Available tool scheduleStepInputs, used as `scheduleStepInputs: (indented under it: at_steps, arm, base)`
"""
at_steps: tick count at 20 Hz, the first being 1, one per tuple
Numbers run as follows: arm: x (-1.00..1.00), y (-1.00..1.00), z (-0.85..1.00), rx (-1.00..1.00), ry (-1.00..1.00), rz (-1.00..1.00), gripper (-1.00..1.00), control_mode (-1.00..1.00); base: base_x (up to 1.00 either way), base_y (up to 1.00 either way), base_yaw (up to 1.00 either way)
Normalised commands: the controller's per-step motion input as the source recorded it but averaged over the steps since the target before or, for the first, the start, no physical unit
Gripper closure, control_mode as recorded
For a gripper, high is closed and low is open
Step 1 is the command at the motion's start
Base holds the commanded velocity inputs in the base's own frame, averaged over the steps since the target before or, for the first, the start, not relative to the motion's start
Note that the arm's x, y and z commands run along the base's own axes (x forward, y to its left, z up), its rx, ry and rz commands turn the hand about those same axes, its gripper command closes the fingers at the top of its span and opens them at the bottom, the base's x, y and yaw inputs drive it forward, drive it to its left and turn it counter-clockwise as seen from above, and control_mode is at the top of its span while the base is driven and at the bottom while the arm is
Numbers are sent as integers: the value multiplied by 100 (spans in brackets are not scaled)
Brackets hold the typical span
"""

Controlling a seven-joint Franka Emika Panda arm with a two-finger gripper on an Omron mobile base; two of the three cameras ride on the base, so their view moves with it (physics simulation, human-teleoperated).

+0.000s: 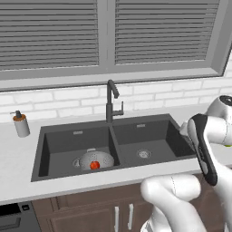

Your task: Put the colander in the sink, put the pear, apple in the colander, and turn on the sink faucet and pour water over the colander.

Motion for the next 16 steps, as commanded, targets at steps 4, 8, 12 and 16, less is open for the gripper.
scheduleStepInputs:
  at_steps: [4, 8, 12, 16]
  arm:
    - [29, -100, 17, -6, 12, 1, -100, -100]
    - [36, -100, 7, -7, 15, 0, -100, -100]
    - [32, -100, 0, -8, 18, 0, -100, -100]
    - [18, -100, -15, -5, 16, 0, -100, -100]
  base:
    - [0, 0, 0]
    - [0, 0, 0]
    - [0, 0, 0]
    - [0, 0, 0]
